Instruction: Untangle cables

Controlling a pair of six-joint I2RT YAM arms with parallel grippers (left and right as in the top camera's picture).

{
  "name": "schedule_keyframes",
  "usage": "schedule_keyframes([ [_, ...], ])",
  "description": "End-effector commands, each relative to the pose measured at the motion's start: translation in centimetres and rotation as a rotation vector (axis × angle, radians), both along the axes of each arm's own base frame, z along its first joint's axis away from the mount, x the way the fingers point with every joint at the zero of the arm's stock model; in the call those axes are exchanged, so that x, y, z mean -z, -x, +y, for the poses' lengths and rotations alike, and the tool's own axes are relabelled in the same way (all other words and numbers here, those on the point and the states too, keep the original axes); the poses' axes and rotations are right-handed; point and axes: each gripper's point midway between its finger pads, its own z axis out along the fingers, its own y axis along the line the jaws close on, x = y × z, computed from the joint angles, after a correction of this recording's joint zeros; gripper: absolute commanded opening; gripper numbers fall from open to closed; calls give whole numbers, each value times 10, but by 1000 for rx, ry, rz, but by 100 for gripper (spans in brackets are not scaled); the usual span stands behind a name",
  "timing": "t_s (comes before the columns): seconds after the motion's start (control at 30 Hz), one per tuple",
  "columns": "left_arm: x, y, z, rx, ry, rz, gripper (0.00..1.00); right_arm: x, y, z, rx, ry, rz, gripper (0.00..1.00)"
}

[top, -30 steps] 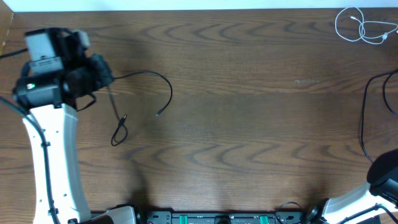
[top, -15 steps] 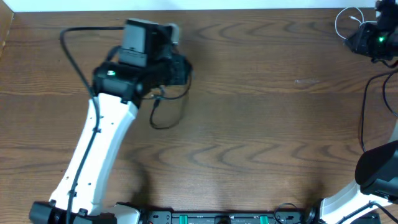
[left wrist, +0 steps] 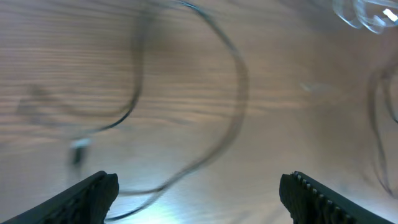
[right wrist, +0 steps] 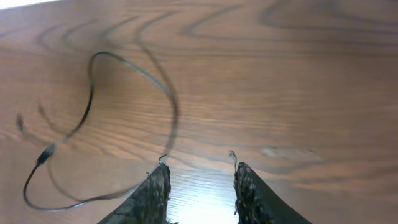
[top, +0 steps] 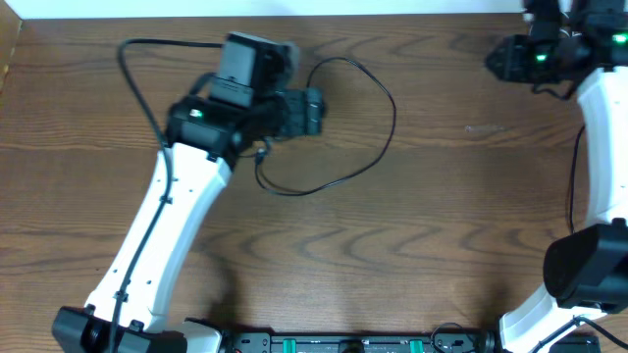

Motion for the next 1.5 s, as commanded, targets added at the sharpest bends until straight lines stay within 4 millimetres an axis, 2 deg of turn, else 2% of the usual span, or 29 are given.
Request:
schedule_keyframes([
  [0.0,-7,-13,59,-159,-49,-20,88,24,6,45,-107,-8,34,34],
  [0.07,-4,-15,80,-213,-57,-1,88,34,9,67,-130,-22,51,37],
  [0.17,0,-16,122,-324,-87,20,89,50,15,110,-171,-52,64,44],
  [0.3,2,-17,166,-443,-117,29,89,65,20,167,-253,-65,31,54],
  [0.47,4,-13,200,-526,-122,44,89,88,19,231,-405,17,-93,66],
  [0.53,5,-9,210,-539,-133,56,89,106,13,252,-439,64,-131,67],
  [0.63,8,-5,214,-522,-155,70,89,129,9,284,-453,-26,-116,62],
  [0.7,8,-5,214,-518,-157,68,89,136,6,299,-481,-59,-108,62],
  [0.83,7,-6,214,-518,-156,61,89,137,-4,330,-585,-54,-85,63],
  [0.93,7,-6,214,-518,-156,60,89,136,-17,352,-689,-1,-119,66],
  [1.07,7,-6,214,-519,-156,62,89,144,-27,378,-806,53,-190,66],
  [1.27,7,-6,214,-518,-156,62,89,168,-21,400,-967,123,-274,73],
  [1.47,7,-6,214,-518,-156,62,89,189,-9,417,-1017,132,-277,72],
])
